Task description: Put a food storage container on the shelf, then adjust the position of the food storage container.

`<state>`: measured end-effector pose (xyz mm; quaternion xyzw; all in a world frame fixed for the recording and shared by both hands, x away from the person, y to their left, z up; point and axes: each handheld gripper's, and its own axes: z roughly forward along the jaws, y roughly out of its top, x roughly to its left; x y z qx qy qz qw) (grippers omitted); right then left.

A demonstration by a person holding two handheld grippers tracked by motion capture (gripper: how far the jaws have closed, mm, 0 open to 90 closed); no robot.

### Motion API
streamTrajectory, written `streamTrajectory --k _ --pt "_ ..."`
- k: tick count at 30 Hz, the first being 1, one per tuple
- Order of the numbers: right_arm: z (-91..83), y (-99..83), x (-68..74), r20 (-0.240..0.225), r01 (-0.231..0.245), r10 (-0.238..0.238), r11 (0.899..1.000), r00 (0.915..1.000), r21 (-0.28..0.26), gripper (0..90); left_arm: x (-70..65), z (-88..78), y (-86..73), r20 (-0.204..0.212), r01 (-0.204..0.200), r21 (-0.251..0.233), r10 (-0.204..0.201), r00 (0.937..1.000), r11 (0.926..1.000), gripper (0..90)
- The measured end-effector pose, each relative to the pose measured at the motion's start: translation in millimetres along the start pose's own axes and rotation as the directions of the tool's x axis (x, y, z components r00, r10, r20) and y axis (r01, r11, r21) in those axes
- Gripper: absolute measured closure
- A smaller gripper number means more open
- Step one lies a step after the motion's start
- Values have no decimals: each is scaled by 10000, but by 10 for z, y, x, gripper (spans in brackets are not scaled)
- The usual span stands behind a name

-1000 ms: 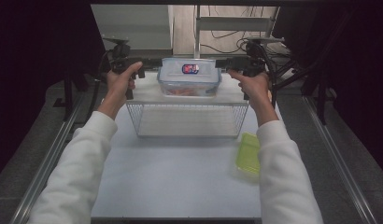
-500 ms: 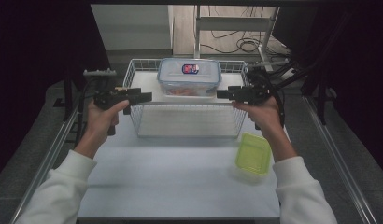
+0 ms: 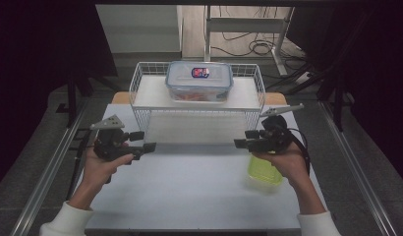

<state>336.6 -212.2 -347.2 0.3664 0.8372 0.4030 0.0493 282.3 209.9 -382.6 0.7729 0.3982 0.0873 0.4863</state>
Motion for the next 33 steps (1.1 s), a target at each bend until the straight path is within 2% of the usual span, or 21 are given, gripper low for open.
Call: streamTrajectory --k 1,2,3,5,7,11,12,13,15,18,24,28,32,33 --pt "8 -46 13 -55 40 -39 9999 10000 146 403 -24 8 -68 157 -7 105 6 9999 9999 328" --pt "8 -46 13 -55 40 -39 9999 10000 146 403 -24 8 -68 157 -7 105 6 9999 9999 328" --pt "33 -132 35 -141 119 -115 9993 9998 349 401 -67 14 -110 20 -248 390 247 9997 9989 325" --pt "50 -167 47 -103 159 -154 9987 9998 479 400 -89 12 -124 22 -336 494 335 9994 9982 326" --pt "90 -228 64 3 224 -225 9972 9997 711 399 -122 6 -145 274 -338 593 323 9991 9977 325" --pt "184 -313 50 -51 194 -190 9945 9998 1029 397 -205 27 -213 348 -424 861 396 9986 9954 324" --pt "198 -321 46 -76 159 -152 9940 9999 1079 397 -205 27 -213 348 -424 861 396 9986 9954 324" --pt "214 -328 42 -107 161 -150 9936 9998 1118 397 -168 70 -244 636 -102 965 40 9980 9953 323" --pt "230 -335 43 -107 165 -154 9932 9998 1151 397 -142 86 -263 533 -30 992 -23 9986 9951 323" --pt "255 -348 47 -81 166 -157 9921 9998 1245 397 -125 110 -291 296 -148 1157 114 9995 9932 329" --pt "239 -352 27 140 263 -285 9902 9995 1371 386 -155 166 -303 546 -133 1207 68 9985 9926 327" --pt "223 -361 -7 129 233 -253 9905 9996 1355 386 -159 196 -315 461 -229 1388 167 9988 9900 320" --pt "240 -400 -69 358 147 -203 9887 9992 1494 387 -157 205 -313 418 -199 1408 141 9990 9898 315" --pt "248 -430 -114 517 111 -196 9872 9985 1591 391 -163 233 -321 553 -178 1426 100 9984 9896 310"
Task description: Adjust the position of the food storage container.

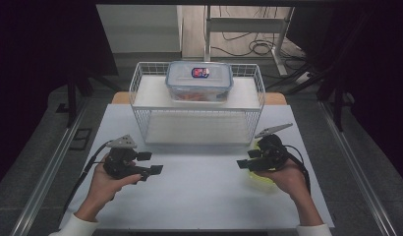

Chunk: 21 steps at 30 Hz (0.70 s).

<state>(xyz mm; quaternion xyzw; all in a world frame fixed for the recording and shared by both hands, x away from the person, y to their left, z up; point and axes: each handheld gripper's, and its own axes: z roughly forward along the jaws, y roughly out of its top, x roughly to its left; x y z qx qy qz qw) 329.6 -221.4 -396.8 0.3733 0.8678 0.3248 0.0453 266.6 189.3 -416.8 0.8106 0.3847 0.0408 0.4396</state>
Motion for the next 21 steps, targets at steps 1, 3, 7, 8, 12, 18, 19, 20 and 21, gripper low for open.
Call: streamTrajectory --k 1,3,7,8,12,18,19,20,21 --pt "0 0 0 0 0 0 10000 10000 0 391 0 0 0 0 0 0 0 10000 10000 307" --pt "6 -28 -50 124 -66 65 9999 9999 104 396 -15 55 -9 83 -88 119 87 9999 9999 303" --pt "-10 -69 -171 547 -445 437 9989 9975 138 449 -22 119 -38 81 -118 367 115 9999 9993 299" --pt "-15 -75 -191 642 -485 474 9987 9968 155 462 -4 118 -48 245 82 256 -89 9997 9996 301" --pt "-18 -102 -272 1106 -444 410 9986 9930 289 543 61 99 -87 12 358 80 -358 9994 9993 308" --pt "13 -136 -471 1514 -553 461 9968 9874 572 659 139 28 -116 73 572 -16 -572 9983 9984 302" --pt "13 -136 -471 1514 -553 461 9968 9874 572 659 139 28 -116 73 572 -16 -572 9983 9984 301" --pt "4 -131 -529 1634 -513 413 9970 9857 578 687 158 33 -130 73 638 0 -638 9979 9980 300" --pt "4 -131 -529 1634 -513 413 9970 9857 578 687 184 40 -143 77 650 31 -650 9979 9979 300"
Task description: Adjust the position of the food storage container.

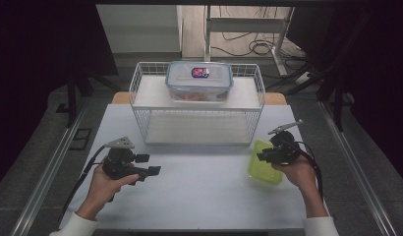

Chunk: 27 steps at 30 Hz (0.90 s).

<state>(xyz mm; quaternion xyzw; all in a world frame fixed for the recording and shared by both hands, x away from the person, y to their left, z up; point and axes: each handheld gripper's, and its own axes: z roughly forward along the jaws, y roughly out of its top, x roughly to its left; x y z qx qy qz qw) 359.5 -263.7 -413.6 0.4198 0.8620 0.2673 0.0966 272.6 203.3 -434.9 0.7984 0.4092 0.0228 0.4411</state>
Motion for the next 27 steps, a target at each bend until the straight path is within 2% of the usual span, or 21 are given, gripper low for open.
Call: streamTrajectory --k 2,3,4,5,6,7,8,9,10,11,12,13,14,15,16,17,19,21,24,27 --pt "4 18 -71 169 -118 118 9999 9998 15 723 40 17 -27 -62 115 58 -115 9999 9999 299" --pt "18 52 -179 518 -207 198 9997 9985 163 766 71 37 -56 -86 168 130 -167 9998 9998 298" --pt "18 52 -179 518 -207 198 9997 9985 163 766 71 37 -56 -86 168 130 -167 9998 9998 298" --pt "32 85 -275 667 -368 349 9990 9972 270 824 87 57 -85 -146 191 256 -187 9997 9995 298" --pt "32 85 -275 667 -368 349 9990 9972 270 824 87 57 -85 -146 191 256 -187 9997 9995 297" --pt "41 117 -364 831 -498 468 9982 9954 343 873 96 64 -98 -175 142 345 -136 9998 9993 296" --pt "41 117 -364 831 -498 468 9982 9954 343 873 101 72 -111 -178 142 386 -135 9998 9992 296" --pt "46 154 -445 885 -589 555 9976 9945 369 890 116 80 -130 -178 97 466 -89 9998 9989 294" --pt "46 154 -445 885 -589 555 9976 9945 369 890 116 80 -130 -178 97 466 -89 9998 9989 293" --pt "55 203 -507 1168 -599 533 9968 9917 535 892 124 81 -135 -187 94 499 -84 9998 9987 293" --pt "55 203 -507 1168 -599 533 9968 9917 535 892 126 83 -137 -219 88 513 -77 9997 9986 293" --pt "61 262 -565 1379 -543 452 9965 9894 632 892 124 82 -135 -192 103 495 -94 9998 9987 293" --pt "61 262 -565 1379 -543 452 9965 9894 632 892 124 82 -135 -192 103 495 -94 9998 9987 293" --pt "65 315 -622 1725 -507 373 9960 9843 739 892 118 80 -133 -116 141 446 -136 9998 9989 292" --pt "68 331 -658 1825 -527 391 9961 9824 706 892 118 80 -133 -116 141 446 -136 9998 9989 293" --pt "68 331 -658 1825 -527 391 9961 9824 706 892 118 78 -133 -104 118 450 -113 9999 9989 293" --pt "95 341 -739 1913 -605 465 9959 9804 680 892 121 80 -135 -136 116 466 -110 9998 9988 292" --pt "177 343 -842 2065 -680 485 9938 9772 882 892 120 93 -138 -159 79 523 -71 9998 9986 293" --pt "222 343 -879 2187 -717 514 9937 9744 858 892 112 100 -138 -108 102 495 -97 9999 9987 295" --pt "326 362 -892 2194 -537 274 9919 9752 1149 893 120 104 -139 -133 57 530 -50 9999 9986 296"
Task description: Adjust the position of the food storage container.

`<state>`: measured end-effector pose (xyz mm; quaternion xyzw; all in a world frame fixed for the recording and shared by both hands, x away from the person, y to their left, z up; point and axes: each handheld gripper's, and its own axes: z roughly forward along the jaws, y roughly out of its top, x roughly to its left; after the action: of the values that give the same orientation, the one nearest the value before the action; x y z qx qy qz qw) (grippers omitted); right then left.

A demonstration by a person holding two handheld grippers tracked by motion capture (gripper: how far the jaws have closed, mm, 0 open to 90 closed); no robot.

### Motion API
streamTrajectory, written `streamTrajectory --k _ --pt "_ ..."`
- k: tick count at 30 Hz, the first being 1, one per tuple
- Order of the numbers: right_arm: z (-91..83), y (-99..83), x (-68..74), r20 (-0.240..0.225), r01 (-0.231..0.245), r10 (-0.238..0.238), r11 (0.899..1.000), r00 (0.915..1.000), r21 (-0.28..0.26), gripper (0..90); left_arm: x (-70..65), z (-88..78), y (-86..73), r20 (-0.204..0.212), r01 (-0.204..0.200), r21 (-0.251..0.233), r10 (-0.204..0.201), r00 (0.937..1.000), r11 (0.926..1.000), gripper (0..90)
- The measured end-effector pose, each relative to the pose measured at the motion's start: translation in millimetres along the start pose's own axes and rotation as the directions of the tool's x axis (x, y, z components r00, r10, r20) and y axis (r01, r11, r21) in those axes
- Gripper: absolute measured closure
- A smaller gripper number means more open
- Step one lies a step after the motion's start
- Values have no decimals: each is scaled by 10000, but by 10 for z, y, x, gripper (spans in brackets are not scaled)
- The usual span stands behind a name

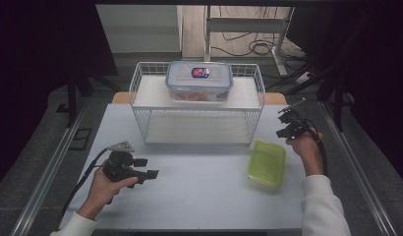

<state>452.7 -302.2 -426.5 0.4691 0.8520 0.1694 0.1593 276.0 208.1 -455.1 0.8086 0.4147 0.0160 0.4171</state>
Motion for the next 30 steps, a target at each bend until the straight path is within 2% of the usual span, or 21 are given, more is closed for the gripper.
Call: streamTrajectory --k 3,6,9,11,13,20,24,30 --pt "60 4 6 18 69 -70 9996 10000 259 893 1 0 -2 -38 -45 44 45 10000 10000 296" --pt "156 -13 41 110 200 -209 9964 9997 818 893 -6 -2 -5 -15 -43 27 43 10000 10000 298" --pt "160 -31 45 52 142 -147 9968 9999 785 893 -7 0 -6 -26 -66 51 66 10000 10000 301" --pt "176 -87 14 98 -28 18 9950 10000 999 893 -5 4 -4 -17 -82 90 82 10000 9999 301" --pt "188 -109 13 91 -185 176 9949 9998 990 893 -8 5 -4 18 -52 59 52 10000 10000 301" --pt "190 -233 34 -333 -283 323 9931 9989 1139 894 -5 7 1 175 44 16 -44 9998 10000 304" --pt "118 -321 135 -530 -239 301 9933 9981 1128 894 -12 34 -4 197 8 99 -10 9998 10000 304" --pt "48 -437 285 -522 -71 136 9924 9985 1228 894 -13 33 1 309 54 72 -56 9995 10000 304"
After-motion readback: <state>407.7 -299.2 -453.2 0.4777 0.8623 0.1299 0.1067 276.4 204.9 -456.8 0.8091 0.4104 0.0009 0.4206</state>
